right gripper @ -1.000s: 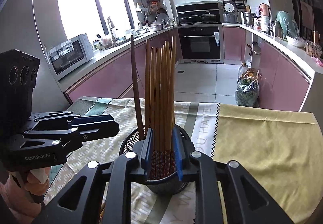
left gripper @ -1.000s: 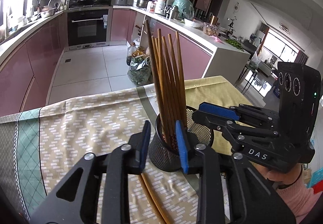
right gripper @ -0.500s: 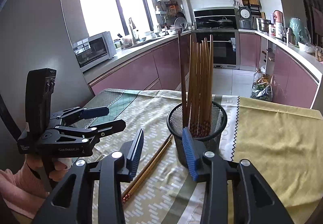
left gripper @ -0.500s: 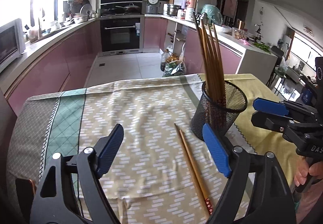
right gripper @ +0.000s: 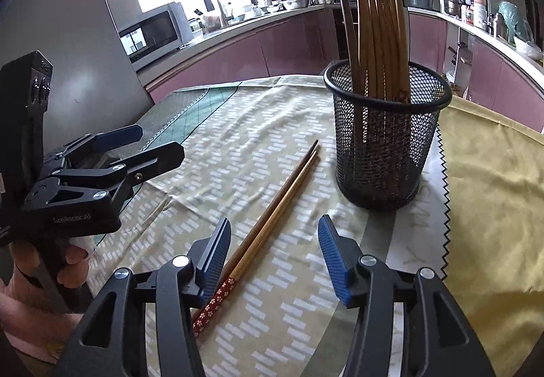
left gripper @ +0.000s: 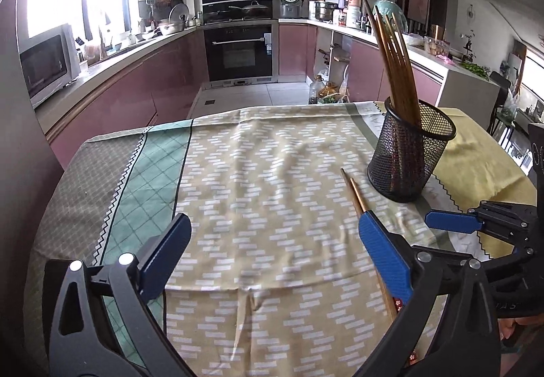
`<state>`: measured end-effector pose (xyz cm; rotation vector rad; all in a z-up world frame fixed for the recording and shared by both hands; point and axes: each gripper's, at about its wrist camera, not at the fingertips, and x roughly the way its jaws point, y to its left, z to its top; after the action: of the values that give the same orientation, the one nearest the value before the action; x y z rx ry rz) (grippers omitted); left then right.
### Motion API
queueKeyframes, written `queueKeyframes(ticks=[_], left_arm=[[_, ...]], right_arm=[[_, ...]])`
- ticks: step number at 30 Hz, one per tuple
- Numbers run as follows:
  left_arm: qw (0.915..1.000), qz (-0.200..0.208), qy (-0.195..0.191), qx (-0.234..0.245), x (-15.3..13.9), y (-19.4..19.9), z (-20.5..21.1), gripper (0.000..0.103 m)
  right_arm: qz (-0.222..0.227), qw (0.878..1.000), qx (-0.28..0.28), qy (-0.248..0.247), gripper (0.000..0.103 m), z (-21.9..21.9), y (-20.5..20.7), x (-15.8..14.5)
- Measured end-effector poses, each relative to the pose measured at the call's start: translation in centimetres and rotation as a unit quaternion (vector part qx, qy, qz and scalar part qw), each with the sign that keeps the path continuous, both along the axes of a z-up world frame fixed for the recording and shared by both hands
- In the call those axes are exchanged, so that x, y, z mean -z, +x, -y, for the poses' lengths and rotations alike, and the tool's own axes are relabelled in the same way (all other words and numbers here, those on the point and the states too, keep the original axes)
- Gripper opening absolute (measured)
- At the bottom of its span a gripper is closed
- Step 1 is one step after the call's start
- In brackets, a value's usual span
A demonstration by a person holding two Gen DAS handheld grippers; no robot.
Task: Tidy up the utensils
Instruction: 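Move both open tools back toward the last two chopsticks on the cloth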
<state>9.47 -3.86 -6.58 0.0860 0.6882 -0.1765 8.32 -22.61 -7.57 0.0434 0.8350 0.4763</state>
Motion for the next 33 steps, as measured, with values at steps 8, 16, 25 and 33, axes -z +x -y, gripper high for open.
queueKeyframes(ticks=[8,16,25,33], left_arm=[[0.9999,-0.016,-0.003,-0.005,1.1,-0.6,-0.7,0.097],[0.9996,-0.027,-0.006,-0.003,1.8,-0.6,-0.7,0.097],[0.9994,-0.034,-0.012,0.0,2.2,-0.6,-0.5,0.097],[0.999,-0.041,-0.016,0.009,2.5,-0.5,-0.3,0.097]], right_arm=[[-0.015,0.999,0.007,-0.03,0.051,-1.1,-0.1,1.4],[-0.016,0.998,0.013,-0.054,0.051,-1.6,-0.3,1.6],[-0.018,0.998,0.015,-0.059,0.051,-1.7,-0.3,1.7],[-0.022,0.998,0.021,-0.062,0.051,-1.4,-0.1,1.8]])
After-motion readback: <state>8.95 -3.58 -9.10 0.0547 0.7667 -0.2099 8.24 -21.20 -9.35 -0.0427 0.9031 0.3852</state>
